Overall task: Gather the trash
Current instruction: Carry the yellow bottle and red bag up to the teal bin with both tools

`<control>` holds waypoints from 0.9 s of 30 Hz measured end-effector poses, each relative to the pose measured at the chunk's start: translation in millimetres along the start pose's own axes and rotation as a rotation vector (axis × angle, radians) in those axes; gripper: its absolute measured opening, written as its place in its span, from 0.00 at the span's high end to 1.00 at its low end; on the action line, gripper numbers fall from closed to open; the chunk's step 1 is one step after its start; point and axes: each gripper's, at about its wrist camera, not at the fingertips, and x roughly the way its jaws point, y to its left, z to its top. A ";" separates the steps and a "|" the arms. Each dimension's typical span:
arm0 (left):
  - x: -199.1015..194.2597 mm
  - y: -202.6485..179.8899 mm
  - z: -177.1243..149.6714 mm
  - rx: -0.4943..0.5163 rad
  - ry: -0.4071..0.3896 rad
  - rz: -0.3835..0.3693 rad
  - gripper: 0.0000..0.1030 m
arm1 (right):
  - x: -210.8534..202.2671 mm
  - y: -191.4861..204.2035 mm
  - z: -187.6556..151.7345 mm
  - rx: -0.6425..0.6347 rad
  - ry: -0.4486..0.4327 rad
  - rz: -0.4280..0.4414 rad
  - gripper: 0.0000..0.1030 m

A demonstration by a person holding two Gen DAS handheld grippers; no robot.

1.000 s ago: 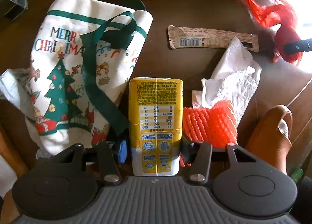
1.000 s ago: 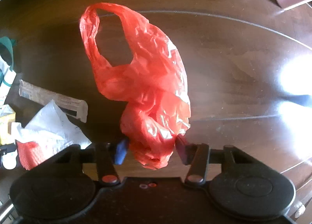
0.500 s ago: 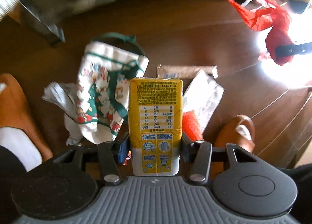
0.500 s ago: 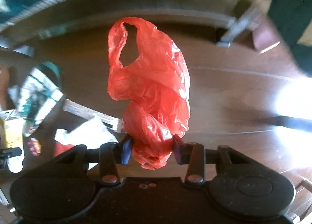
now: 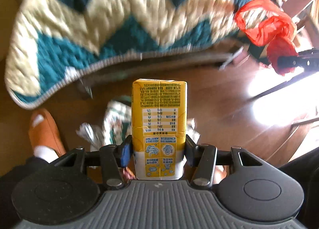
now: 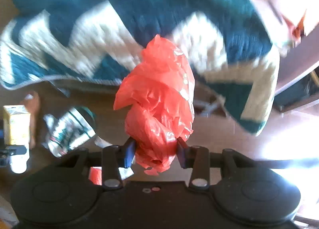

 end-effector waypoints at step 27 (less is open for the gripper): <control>-265.9 -1.0 49.7 -0.038 -0.534 0.019 0.50 | -250.2 117.1 30.1 -0.109 -0.475 0.022 0.60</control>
